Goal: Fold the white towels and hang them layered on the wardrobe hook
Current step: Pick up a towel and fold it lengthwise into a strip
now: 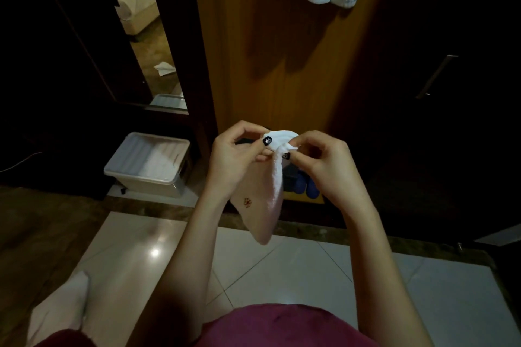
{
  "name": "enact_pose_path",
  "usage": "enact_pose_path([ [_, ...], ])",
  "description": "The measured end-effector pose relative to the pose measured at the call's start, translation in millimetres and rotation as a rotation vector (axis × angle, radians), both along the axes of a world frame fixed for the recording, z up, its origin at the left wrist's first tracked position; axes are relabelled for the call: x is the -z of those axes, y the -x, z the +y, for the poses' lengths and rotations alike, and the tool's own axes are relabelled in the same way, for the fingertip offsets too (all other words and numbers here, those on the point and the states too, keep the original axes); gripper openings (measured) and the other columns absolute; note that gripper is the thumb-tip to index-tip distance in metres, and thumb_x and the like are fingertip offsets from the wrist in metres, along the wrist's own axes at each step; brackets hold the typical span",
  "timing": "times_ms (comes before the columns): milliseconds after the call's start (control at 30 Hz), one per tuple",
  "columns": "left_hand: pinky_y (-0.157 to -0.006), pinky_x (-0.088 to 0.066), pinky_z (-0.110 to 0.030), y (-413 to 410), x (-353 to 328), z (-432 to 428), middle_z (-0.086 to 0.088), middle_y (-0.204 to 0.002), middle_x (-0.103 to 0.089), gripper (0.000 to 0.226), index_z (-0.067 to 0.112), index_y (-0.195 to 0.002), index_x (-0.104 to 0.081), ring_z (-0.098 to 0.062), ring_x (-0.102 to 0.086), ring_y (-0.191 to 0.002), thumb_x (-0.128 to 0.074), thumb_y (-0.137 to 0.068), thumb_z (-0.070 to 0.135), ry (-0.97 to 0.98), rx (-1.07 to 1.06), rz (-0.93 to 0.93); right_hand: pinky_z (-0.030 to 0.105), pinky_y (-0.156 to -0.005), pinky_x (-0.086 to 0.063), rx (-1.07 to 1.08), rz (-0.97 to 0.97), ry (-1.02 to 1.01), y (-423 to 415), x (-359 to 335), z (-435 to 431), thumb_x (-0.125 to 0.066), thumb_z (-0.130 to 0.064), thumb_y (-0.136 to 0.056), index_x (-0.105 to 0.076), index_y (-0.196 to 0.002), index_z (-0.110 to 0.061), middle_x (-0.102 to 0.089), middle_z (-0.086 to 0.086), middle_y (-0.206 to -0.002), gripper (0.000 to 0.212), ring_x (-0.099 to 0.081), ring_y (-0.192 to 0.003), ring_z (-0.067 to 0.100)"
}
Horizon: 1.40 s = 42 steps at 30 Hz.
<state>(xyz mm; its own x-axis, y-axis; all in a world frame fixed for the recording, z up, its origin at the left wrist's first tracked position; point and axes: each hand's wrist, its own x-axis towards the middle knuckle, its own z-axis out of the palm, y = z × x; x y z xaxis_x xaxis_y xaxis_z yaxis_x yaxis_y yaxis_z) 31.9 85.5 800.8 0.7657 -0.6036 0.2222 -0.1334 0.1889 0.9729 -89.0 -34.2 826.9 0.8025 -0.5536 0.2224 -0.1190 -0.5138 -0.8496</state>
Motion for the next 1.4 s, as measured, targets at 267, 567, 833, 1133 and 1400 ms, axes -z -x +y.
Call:
enact_pose_path([
  [267, -0.072, -0.054, -0.019, 0.7, -9.0, 13.1, 0.005, -0.09, -0.073, 0.013, 0.014, -0.094, -0.071, -0.011, -0.07, -0.09, -0.065, -0.09, 0.003, 0.016, 0.12, -0.034, 0.008, -0.078, -0.037, -0.038, 0.103, 0.124, -7.9, -14.2, 4.9, -0.072, -0.028, -0.087, -0.06, -0.075, -0.03, -0.055, -0.008, -0.122, 0.016, -0.051, -0.117, 0.009],
  [567, -0.076, -0.053, -0.016, -1.9, -9.0, 20.1, 0.011, -0.096, -0.074, 0.025, 0.022, -0.098, -0.069, -0.007, -0.071, -0.091, -0.068, -0.087, 0.0, 0.058, 0.141, -0.058, 0.016, -0.064, -0.044, -0.01, 0.113, 0.149, -4.5, -12.3, 3.6, -0.074, -0.03, -0.084, -0.064, -0.08, -0.022, -0.061, -0.004, -0.091, 0.014, -0.058, -0.083, 0.008],
  [833, -0.081, -0.052, -0.018, -1.6, -8.5, 18.1, 0.017, -0.097, -0.068, 0.036, 0.029, -0.098, -0.063, -0.006, -0.067, -0.095, -0.066, -0.086, -0.005, -0.016, 0.088, -0.182, 0.02, -0.051, -0.033, -0.099, 0.061, 0.053, -3.0, -9.0, 4.5, -0.073, -0.026, -0.086, -0.049, -0.071, -0.021, -0.054, -0.002, -0.068, 0.029, -0.043, -0.061, 0.006],
  [1133, -0.082, -0.05, -0.015, -0.7, -17.0, 6.2, 0.001, -0.106, -0.061, 0.034, 0.017, -0.108, -0.055, 0.0, -0.065, -0.095, -0.063, -0.087, -0.009, 0.147, -0.008, -0.031, 0.028, -0.058, -0.038, -0.069, -0.113, -0.021, -16.0, -16.1, -0.5, -0.068, -0.013, -0.089, -0.05, -0.079, -0.017, -0.057, 0.008, -0.078, 0.021, -0.049, -0.069, 0.01],
  [1400, -0.06, -0.048, -0.042, 10.0, 3.8, -26.6, -0.003, -0.079, -0.065, 0.018, 0.012, -0.088, -0.058, -0.021, -0.062, -0.074, -0.072, -0.085, 0.023, -0.219, -0.217, -0.231, 0.024, -0.051, -0.036, 0.068, -0.197, 0.053, -42.8, -48.6, -25.8, -0.07, -0.014, -0.086, -0.042, -0.07, -0.025, -0.051, -0.008, -0.067, 0.033, -0.045, -0.059, 0.006],
])
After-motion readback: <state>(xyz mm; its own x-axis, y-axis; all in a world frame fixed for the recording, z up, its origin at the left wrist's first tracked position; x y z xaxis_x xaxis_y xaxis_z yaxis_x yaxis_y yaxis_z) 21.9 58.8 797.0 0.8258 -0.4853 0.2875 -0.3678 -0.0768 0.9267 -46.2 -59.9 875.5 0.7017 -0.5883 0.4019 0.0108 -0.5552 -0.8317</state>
